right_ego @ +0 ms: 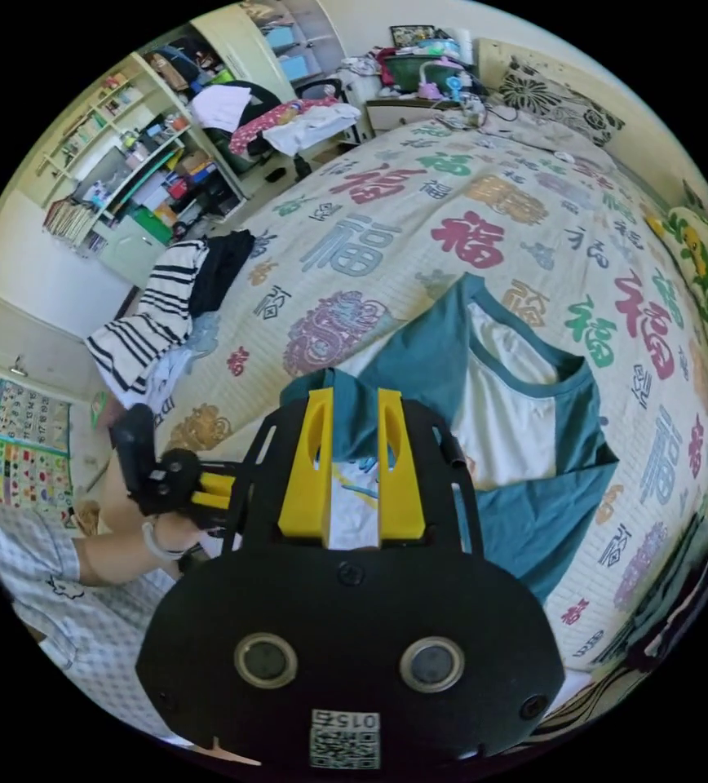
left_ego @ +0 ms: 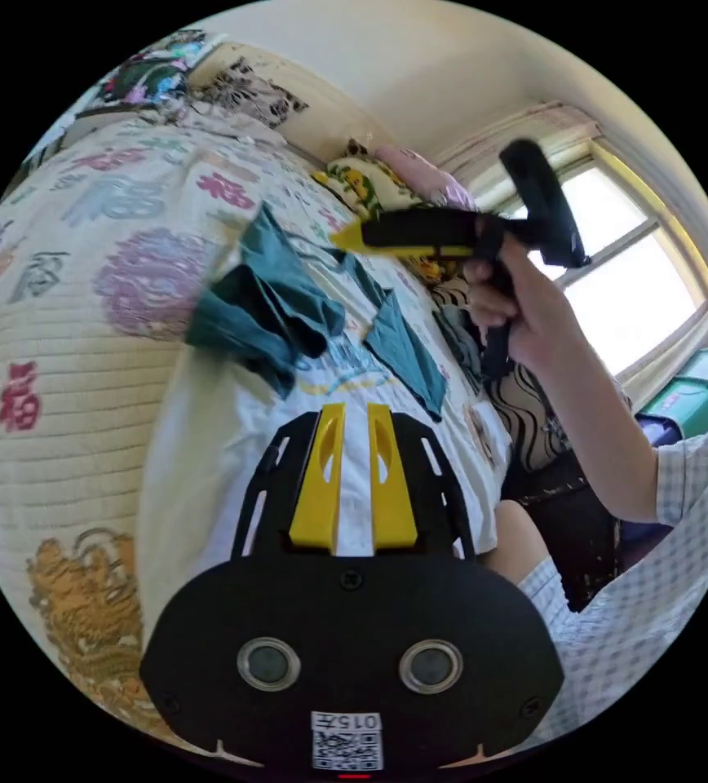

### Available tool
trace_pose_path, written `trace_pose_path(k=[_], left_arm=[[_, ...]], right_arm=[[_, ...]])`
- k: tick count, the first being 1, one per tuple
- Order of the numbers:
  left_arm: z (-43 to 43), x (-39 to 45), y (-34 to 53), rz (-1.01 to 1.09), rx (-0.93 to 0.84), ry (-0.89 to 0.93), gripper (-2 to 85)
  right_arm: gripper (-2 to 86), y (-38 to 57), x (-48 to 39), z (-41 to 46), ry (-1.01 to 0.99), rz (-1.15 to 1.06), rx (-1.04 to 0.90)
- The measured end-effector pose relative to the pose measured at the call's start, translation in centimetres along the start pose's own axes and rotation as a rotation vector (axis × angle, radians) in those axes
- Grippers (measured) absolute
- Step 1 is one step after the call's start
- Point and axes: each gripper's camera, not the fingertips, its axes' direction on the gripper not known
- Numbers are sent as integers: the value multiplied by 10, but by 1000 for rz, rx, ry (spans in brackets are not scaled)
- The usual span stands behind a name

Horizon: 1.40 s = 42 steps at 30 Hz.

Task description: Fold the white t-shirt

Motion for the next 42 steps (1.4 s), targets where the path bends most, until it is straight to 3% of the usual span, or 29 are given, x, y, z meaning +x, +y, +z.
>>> trace_pose_path(k=[4,8,11,17,22,28,33,36,39,42], left_arm=[[-45,-38,-5,-104,114,-132,112],[-36,-80,-14,-197,39,-8,104],[-48,-87,-13,-212,55,7,37],[-131,-88,-22,-152,262,-123,5],[-178,-74,-39,-93,344,-231,2],[-169,-6,-25,136,292,-223,4],[-99,41,0,264,45,-218,16],[-69,41,1,237,-102,-189,39],[-80,35,-9,195,-40,-144,50],[-96,22,-31,127,60,-152,55]], right_arm=[[110,-4,7,3,-195,30,-30],[129,-19,-15,28,-138,-21,-177],[40,-33,-12,34,-74,2,-224],[6,-87,-8,-33,-56,2,-29],[2,-163,-38,-55,-25,-121,-2],[3,-141,-44,-83,22,-213,-5],[12,-59,-7,-83,26,-148,-63],[29,-23,23,-54,-73,-87,-231],[52,-11,52,-52,-166,1,-204],[71,-24,86,-65,-295,113,-49]])
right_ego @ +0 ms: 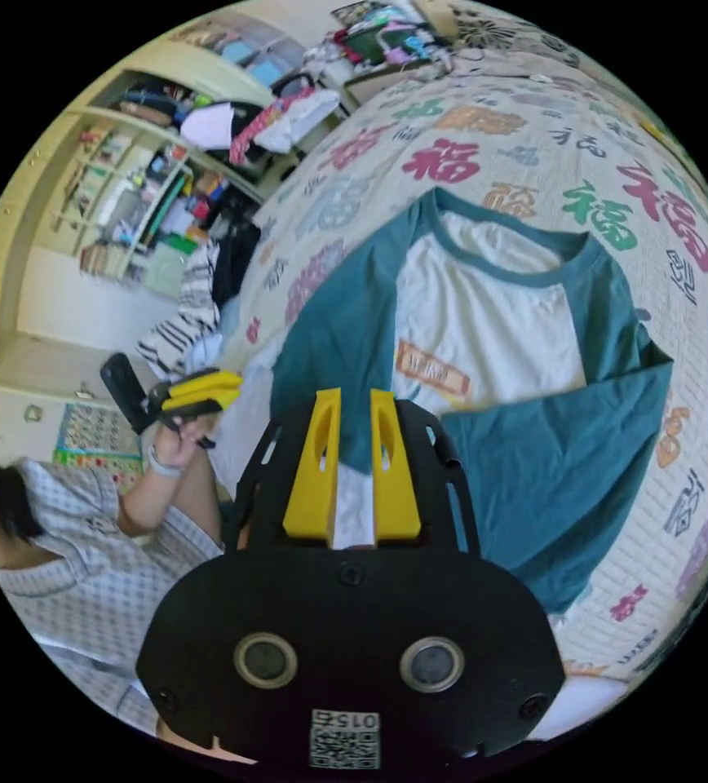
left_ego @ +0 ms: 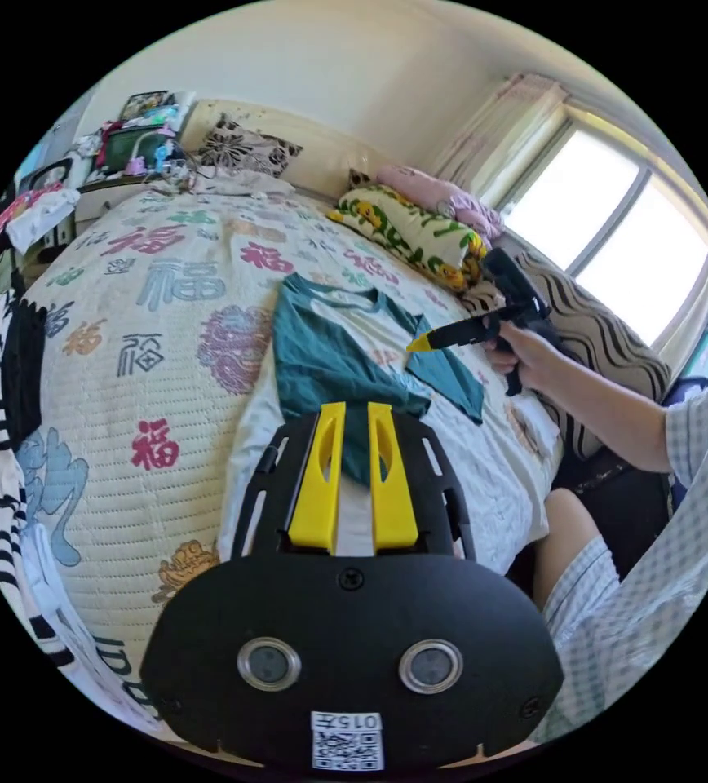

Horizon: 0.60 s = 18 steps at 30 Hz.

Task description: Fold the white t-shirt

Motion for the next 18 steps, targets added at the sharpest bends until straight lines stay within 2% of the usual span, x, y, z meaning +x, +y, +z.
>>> trace_pose_path(k=[2,4,6,9,15,18], left_arm=[[6,-10,-15,-30,12,-23,55],[24,-17,-29,-37,-15,-8,56],[59,-18,-43,-15,-119,3,54],[88,-13,-49,35,-245,-145,42],[91,-25,-55,6,-249,-327,0],[98,-34,-63,-36,-256,-293,-1]], right_arm=[[85,-27,20,-3,-75,44,61],[86,-50,31,7,-85,68,41],[77,-70,40,23,-86,97,-8],[15,-90,46,45,-146,95,-72],[1,-105,46,25,-58,69,61],[5,-113,43,29,-13,6,24]])
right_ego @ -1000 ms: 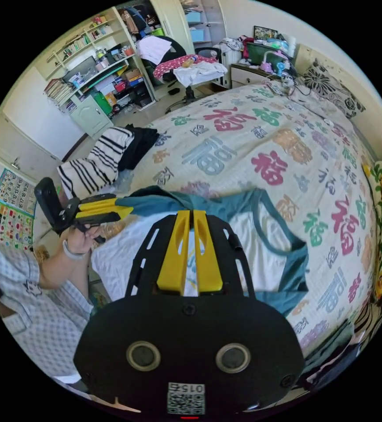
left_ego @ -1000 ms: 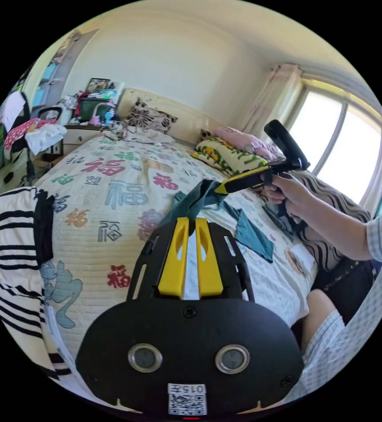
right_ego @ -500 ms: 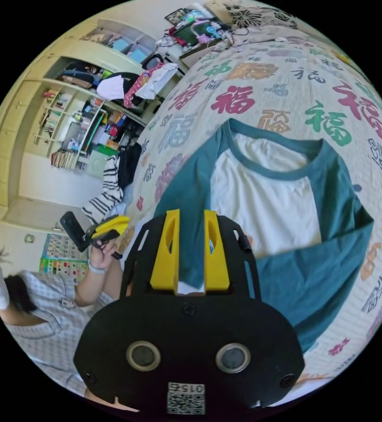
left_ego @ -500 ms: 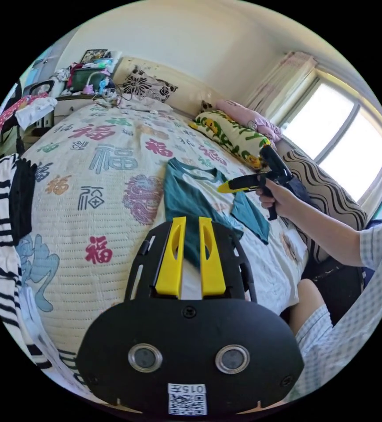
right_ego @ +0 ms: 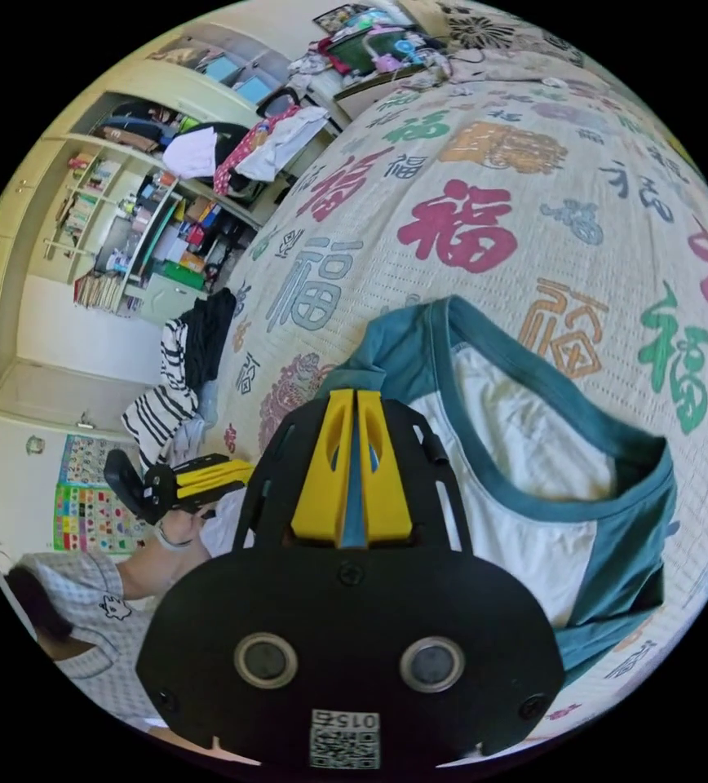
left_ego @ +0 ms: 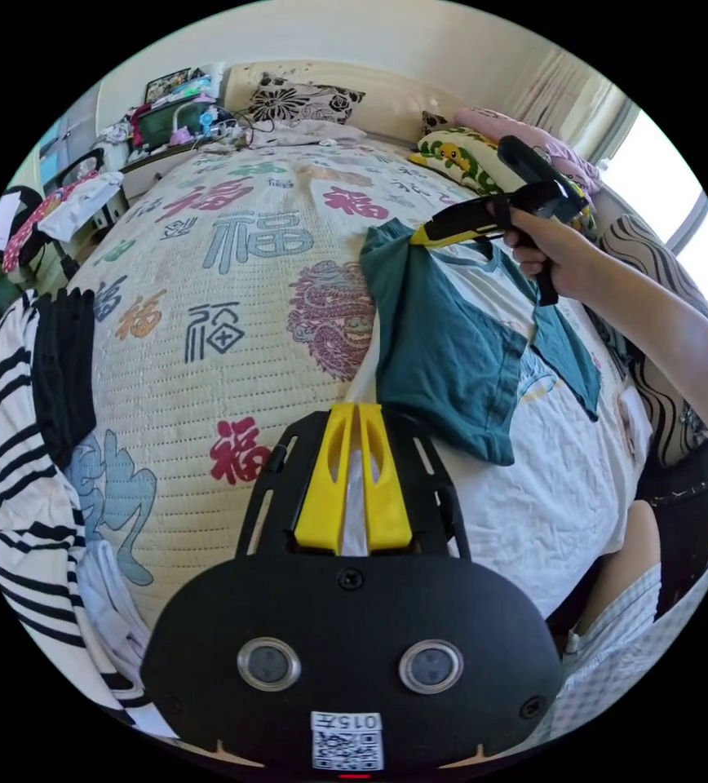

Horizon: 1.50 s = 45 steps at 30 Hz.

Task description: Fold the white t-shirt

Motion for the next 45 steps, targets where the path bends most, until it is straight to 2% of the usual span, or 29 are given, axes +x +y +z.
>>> trace_pose_path(k=[6,8,13,16,20,21,22,24,26,28,32,37,39,41,45], left_arm=[[-13,5,-27,6,89,-67,30],[-15,2,-48,30,131,-20,45],[7,-6,-153,88,169,144,120],[44,0,-229,140,99,152,131],[124,0,-296,133,-190,226,115],[132,2,-304,142,-218,180,82],[131,2,-306,149,-210,150,66],[131,1,-319,182,-219,241,4],[127,-1,-328,175,-231,255,-4],[116,0,-338,193,-210,206,-7],[85,9,-361,210,-155,187,-9],[38,12,-376,152,7,209,-9],[14,19,-365,196,74,205,-9],[-3,21,-347,236,68,221,-8],[-59,23,-257,328,106,338,-8]], right_arm=[[52,0,-6,-3,79,-63,-46],[67,15,0,-29,214,-91,-10],[92,61,55,-83,373,-32,12],[121,87,96,-93,455,66,-17],[137,114,144,-78,342,159,-118],[131,118,146,-76,333,154,-112],[121,124,146,-75,351,133,-94],[67,132,145,-70,393,91,-120],[15,139,148,-64,273,27,-204],[6,144,153,-67,280,54,-211],[-3,159,163,-96,313,122,-101],[-5,179,168,-125,382,193,12],[-5,192,166,-131,398,203,79],[-5,216,163,-133,371,192,114],[-4,276,143,-133,280,118,157]])
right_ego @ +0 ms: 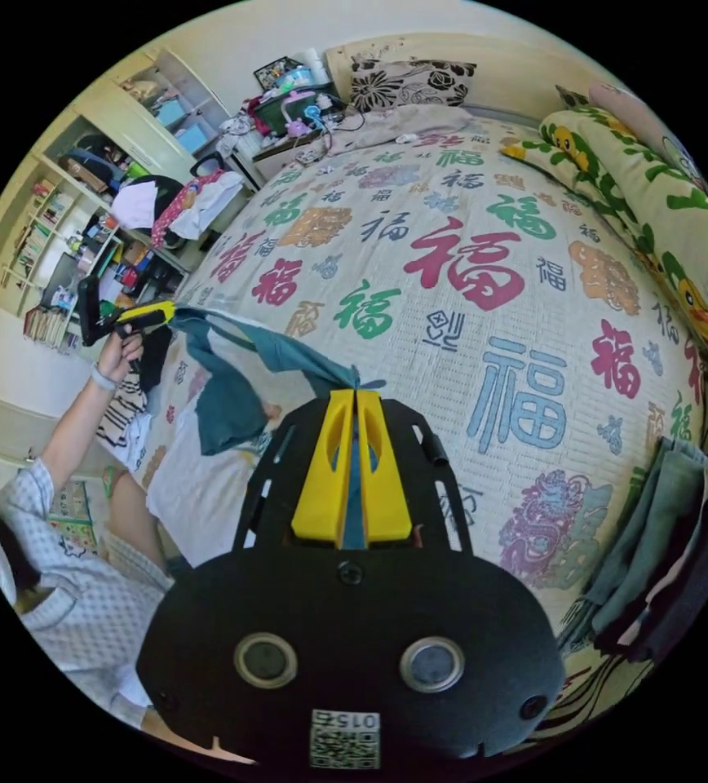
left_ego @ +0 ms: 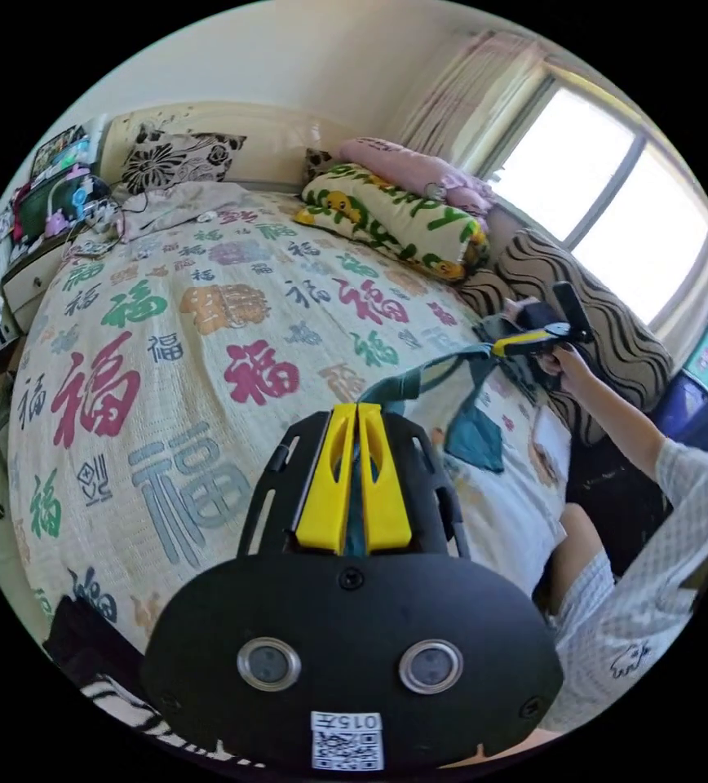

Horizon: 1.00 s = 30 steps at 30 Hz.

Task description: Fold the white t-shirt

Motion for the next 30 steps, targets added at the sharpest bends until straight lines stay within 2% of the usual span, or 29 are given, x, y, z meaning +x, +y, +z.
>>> trace_pose_path(k=[4,8,14,17,21,23,27,29,30], left_arm=[[-43,66,93,85,-24,43,-8],[-61,139,200,110,-145,23,-8],[-66,163,298,-114,-195,41,-8],[-75,170,317,-185,-161,10,-7],[-70,173,330,-214,-336,-54,-3],[-87,177,329,-219,-291,-29,-1],[-110,187,310,-191,-140,-13,0],[-97,185,301,-181,-159,20,1],[-84,181,300,-179,-193,41,1]], right_arm=[[-4,110,-30,-14,-108,-102,19],[-3,227,-67,3,-167,-128,-41],[-2,343,-98,64,-115,-83,-187],[0,367,-96,85,-112,-49,-193],[2,381,-89,111,-109,-34,-288],[1,390,-86,115,-35,-23,-334],[-4,395,-86,94,-66,-7,-151],[-5,387,-91,96,-188,-45,-24],[-5,384,-91,101,-210,-45,-24]])
